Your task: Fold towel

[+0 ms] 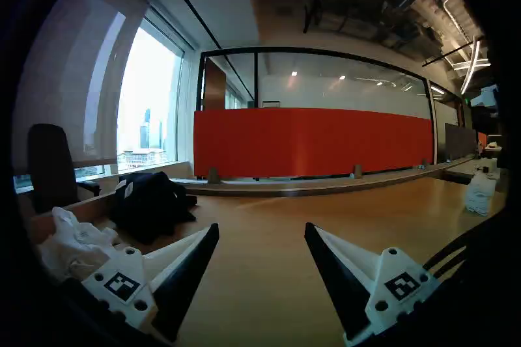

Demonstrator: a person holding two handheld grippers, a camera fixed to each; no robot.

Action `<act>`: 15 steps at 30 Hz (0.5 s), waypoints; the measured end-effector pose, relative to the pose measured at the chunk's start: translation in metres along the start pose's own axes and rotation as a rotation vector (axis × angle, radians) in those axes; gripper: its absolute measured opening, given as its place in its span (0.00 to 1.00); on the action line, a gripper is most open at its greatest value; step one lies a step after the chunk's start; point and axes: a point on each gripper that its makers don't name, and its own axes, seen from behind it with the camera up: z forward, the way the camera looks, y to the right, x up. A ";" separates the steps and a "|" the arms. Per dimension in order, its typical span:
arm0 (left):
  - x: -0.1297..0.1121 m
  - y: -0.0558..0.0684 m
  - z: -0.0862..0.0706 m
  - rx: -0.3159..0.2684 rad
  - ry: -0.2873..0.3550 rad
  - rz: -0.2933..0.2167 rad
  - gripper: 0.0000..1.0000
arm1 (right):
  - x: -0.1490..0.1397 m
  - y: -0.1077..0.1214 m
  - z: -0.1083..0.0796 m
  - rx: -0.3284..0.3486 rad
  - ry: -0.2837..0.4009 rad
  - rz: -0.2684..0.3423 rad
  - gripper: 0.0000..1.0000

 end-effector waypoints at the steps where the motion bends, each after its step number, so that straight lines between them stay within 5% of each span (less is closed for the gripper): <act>1: 0.000 0.000 0.000 0.000 0.000 0.000 0.98 | -0.002 0.003 0.000 -0.005 0.003 -0.005 0.99; 15: -0.002 0.001 0.000 0.000 0.001 0.000 0.98 | -0.044 0.019 0.013 -0.019 0.012 -0.024 0.99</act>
